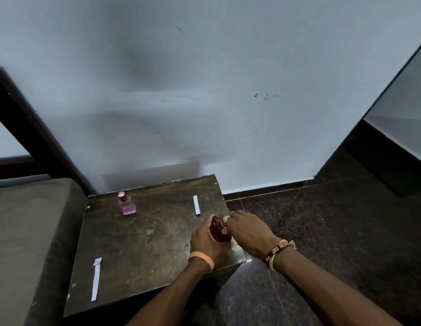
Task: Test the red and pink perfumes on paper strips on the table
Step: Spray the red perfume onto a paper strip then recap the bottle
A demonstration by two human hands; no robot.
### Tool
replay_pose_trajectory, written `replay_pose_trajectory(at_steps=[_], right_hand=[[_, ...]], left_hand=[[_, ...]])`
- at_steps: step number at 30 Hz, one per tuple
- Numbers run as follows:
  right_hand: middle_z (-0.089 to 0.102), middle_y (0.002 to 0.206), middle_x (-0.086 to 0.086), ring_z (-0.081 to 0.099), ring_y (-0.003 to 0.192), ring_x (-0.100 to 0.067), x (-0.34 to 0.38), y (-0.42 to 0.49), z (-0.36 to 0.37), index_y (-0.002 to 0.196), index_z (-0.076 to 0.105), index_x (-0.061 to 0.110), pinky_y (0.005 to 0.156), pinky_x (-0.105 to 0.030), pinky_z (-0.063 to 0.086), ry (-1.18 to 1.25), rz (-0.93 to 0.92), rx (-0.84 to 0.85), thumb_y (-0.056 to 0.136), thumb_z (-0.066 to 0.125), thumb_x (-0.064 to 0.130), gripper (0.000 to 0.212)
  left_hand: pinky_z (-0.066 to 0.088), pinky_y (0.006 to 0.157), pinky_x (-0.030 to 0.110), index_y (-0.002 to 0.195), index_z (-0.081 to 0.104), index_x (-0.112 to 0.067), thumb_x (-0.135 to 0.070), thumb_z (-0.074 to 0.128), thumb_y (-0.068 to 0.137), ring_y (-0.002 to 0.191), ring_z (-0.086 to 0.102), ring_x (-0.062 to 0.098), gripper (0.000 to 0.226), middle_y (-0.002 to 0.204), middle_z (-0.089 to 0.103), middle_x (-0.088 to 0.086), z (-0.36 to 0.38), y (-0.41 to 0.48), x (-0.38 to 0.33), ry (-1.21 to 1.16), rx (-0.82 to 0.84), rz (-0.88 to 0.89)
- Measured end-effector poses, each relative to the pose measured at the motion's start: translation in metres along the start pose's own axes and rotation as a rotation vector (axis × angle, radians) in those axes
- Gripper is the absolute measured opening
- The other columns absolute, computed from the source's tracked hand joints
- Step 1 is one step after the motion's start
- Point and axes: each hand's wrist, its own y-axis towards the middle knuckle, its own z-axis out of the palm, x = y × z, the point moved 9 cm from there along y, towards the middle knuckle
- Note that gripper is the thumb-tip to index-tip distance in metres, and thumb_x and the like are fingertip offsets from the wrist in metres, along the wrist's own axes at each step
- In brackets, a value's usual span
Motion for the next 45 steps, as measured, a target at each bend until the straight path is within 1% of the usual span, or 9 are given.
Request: replay_pose_trajectory(at_steps=[2,8,13,16,19,26,31,38,45], right_hand=[[0.059,0.119,-0.013,0.054,0.107,-0.029,0.006,0.002,0.002,0.132,0.041,0.008,0.089,-0.04,0.044,-0.137,-0.052,-0.011,0.105,0.028,0.029,0.037],[0.064,0.108,-0.012,0.06,0.096,-0.029,0.007,0.01,0.004,0.119,0.043,0.012,0.078,-0.039,0.044,-0.207,0.002,0.016,0.104,0.02,0.048,0.046],[0.068,0.087,-0.004,0.067,0.077,-0.025,-0.005,0.008,0.003,0.109,0.049,0.016,0.056,-0.032,0.042,-0.11,0.216,0.005,0.101,0.017,0.057,0.053],[0.068,0.1,-0.007,0.065,0.092,-0.026,-0.005,0.006,0.005,0.116,0.05,0.015,0.068,-0.035,0.051,-0.059,0.223,-0.005,0.1,0.023,0.059,0.055],[0.06,0.115,-0.009,0.059,0.106,-0.027,0.001,0.008,0.013,0.12,0.049,0.012,0.085,-0.038,0.05,0.105,0.153,0.101,0.103,0.034,0.047,0.042],[0.068,0.101,-0.007,0.068,0.088,-0.027,0.008,0.02,0.006,0.11,0.052,0.011,0.065,-0.035,0.047,-0.086,0.201,0.059,0.107,0.033,0.028,0.026],[0.067,0.098,-0.006,0.061,0.079,-0.023,0.005,0.027,0.005,0.099,0.062,0.011,0.064,-0.034,0.042,-0.11,0.219,0.111,0.106,0.03,0.034,0.04],[0.066,0.105,-0.008,0.066,0.091,-0.028,0.006,0.023,0.01,0.109,0.055,0.012,0.067,-0.036,0.044,-0.023,0.225,0.116,0.103,0.034,0.049,0.043],[0.069,0.104,-0.005,0.068,0.093,-0.027,0.006,0.026,0.006,0.111,0.057,0.014,0.066,-0.034,0.043,-0.09,0.293,0.026,0.104,0.032,0.046,0.042]], left_hand=[[0.05,0.074,0.021,0.1,0.058,-0.03,-0.032,0.084,0.052,0.081,0.059,0.006,0.054,0.087,0.062,-0.017,-0.002,0.001,-0.002,0.012,0.015,0.014],[0.053,0.08,0.026,0.103,0.058,-0.038,-0.044,0.076,0.058,0.089,0.064,0.007,0.049,0.095,0.069,-0.014,-0.006,0.0,-0.001,0.03,0.033,0.035],[0.042,0.076,0.017,0.113,0.061,-0.019,-0.032,0.084,0.059,0.096,0.064,0.019,0.06,0.105,0.07,0.0,-0.007,0.001,-0.002,0.049,0.058,0.033],[0.044,0.08,0.02,0.116,0.06,-0.016,-0.032,0.083,0.062,0.098,0.064,0.021,0.061,0.107,0.07,0.001,-0.007,0.0,-0.003,0.043,0.067,0.035],[0.053,0.082,0.028,0.108,0.061,-0.023,-0.038,0.078,0.061,0.09,0.066,0.018,0.053,0.098,0.071,-0.002,-0.006,0.001,-0.002,0.026,0.056,0.046],[0.051,0.091,0.028,0.117,0.056,-0.034,-0.044,0.075,0.061,0.101,0.065,0.013,0.059,0.108,0.07,-0.008,0.0,0.006,0.002,0.006,0.103,0.036],[0.052,0.089,0.028,0.114,0.055,-0.035,-0.047,0.075,0.06,0.097,0.065,0.012,0.059,0.105,0.07,-0.008,0.001,0.007,0.002,0.038,0.093,0.062],[0.046,0.082,0.015,0.112,0.056,-0.035,-0.046,0.074,0.063,0.094,0.065,0.01,0.054,0.102,0.07,-0.01,0.0,0.008,0.003,0.06,0.083,0.088],[0.05,0.086,0.023,0.115,0.058,-0.028,-0.041,0.077,0.06,0.097,0.065,0.013,0.059,0.105,0.071,-0.006,0.0,0.009,0.005,0.046,0.075,0.095]])
